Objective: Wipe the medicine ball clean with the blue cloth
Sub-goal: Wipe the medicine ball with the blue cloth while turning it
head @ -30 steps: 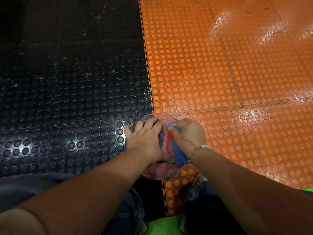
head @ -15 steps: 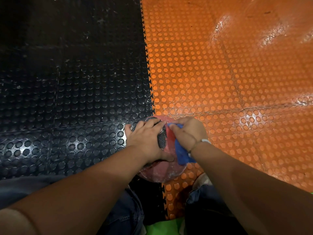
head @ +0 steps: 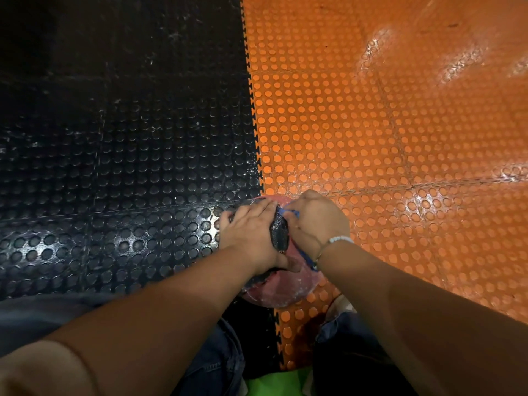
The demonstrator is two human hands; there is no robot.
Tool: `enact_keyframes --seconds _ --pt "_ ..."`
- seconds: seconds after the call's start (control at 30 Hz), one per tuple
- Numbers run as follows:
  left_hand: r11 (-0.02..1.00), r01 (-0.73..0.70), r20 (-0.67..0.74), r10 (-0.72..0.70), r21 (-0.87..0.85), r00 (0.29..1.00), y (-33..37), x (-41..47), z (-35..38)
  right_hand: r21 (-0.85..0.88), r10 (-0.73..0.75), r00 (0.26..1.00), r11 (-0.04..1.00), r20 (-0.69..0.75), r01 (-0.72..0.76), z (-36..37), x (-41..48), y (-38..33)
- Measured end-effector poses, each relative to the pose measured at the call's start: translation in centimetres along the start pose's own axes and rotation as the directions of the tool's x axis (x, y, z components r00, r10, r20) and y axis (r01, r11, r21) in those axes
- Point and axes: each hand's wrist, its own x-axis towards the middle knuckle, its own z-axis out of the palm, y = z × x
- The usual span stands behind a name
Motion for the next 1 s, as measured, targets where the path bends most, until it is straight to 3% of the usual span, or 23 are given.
enact_keyframes --seconds 0.1,0.17,0.3,0.37,0.5,0.57,0.63,0.73,0.8,0.93,1.0 --pt "0.999 -0.018 -0.029 0.016 -0.041 0.999 -0.4 0.0 0.2 -0.086 -0.167 0.985 0.982 0.046 0.171 0.3 -1.1 -1.1" --pt "0.999 -0.026 -0.017 0.026 -0.041 1.000 -0.6 -0.2 0.1 -0.020 -0.197 0.979 0.980 0.055 0.199 0.1 -1.2 -0.7" --pt "0.999 -0.009 0.001 0.009 -0.033 1.000 -0.8 -0.8 0.0 0.227 0.180 0.982 0.955 0.055 -0.188 -0.6 0.1 2.1" --pt "0.999 -0.003 0.007 0.003 -0.043 1.000 -0.9 -1.0 0.2 0.256 0.230 0.971 0.937 0.057 -0.237 -0.3 -0.2 2.1" --pt "0.999 -0.002 -0.010 0.002 -0.042 1.000 -1.2 -0.8 0.2 0.148 -0.137 0.990 0.979 -0.031 0.140 0.3 -2.3 -0.8" --pt "0.999 -0.013 -0.007 0.013 -0.040 1.000 -1.4 -0.8 0.1 0.140 -0.217 0.974 0.964 -0.067 0.225 0.9 -2.6 -0.4" --pt "0.999 -0.021 -0.007 0.021 -0.035 1.000 -1.4 -1.1 0.2 0.267 -0.046 0.996 0.962 -0.079 0.066 1.2 -2.4 1.0" --pt "0.998 -0.030 -0.030 0.029 -0.053 0.999 -0.7 -1.5 0.8 0.526 0.353 0.936 0.796 -0.002 -0.299 0.8 -1.6 2.3" --pt "0.998 -0.040 -0.056 0.037 -0.053 0.998 -0.1 -1.6 1.3 0.478 0.408 0.913 0.801 0.006 -0.361 0.4 -1.5 1.9" --pt "0.998 -0.053 -0.086 0.051 -0.024 0.995 0.0 -1.7 1.5 0.246 0.047 0.999 0.968 -0.013 -0.043 0.6 -3.0 -0.3" --pt "0.998 -0.063 -0.076 0.063 -0.001 0.995 0.1 -1.9 1.4 0.257 0.026 0.999 0.966 -0.021 -0.020 0.7 -2.8 0.3"
